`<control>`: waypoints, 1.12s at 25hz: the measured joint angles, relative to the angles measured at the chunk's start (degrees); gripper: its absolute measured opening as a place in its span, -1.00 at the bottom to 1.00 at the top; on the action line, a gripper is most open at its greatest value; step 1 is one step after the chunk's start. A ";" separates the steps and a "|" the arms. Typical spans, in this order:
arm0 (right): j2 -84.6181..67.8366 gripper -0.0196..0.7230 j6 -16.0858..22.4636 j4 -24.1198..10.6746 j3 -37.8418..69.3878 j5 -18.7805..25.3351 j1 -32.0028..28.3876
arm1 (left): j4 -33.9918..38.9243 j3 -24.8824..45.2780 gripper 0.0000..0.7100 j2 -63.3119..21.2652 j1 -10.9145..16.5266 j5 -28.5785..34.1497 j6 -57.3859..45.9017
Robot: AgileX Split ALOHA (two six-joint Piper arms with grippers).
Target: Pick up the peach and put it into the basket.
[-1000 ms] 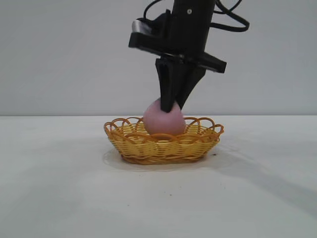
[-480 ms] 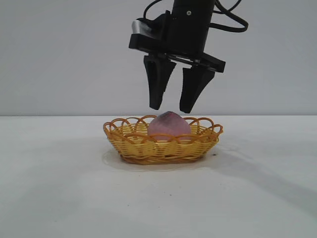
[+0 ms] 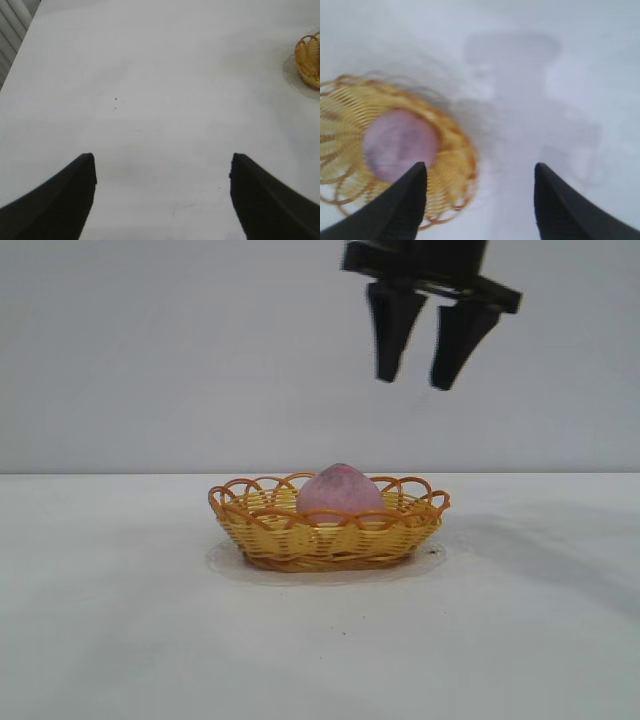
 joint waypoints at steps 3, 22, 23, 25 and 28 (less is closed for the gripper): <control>0.00 0.14 0.00 -0.49 0.00 0.00 -3.60 | 0.00 0.00 0.39 0.00 0.00 0.00 0.00; -9.00 0.14 0.02 3.38 0.00 0.55 -12.51 | 0.00 0.00 0.39 0.00 0.00 0.00 0.00; -10.67 0.14 0.13 3.38 0.00 0.55 -12.51 | 0.00 0.00 0.39 0.00 0.00 0.00 0.00; -14.07 0.14 0.75 3.38 0.00 0.67 -12.51 | 0.00 0.00 0.39 0.00 0.00 0.00 0.00; -20.02 0.14 1.09 3.38 0.00 1.03 -12.51 | 0.00 0.00 0.39 0.00 0.00 0.00 0.00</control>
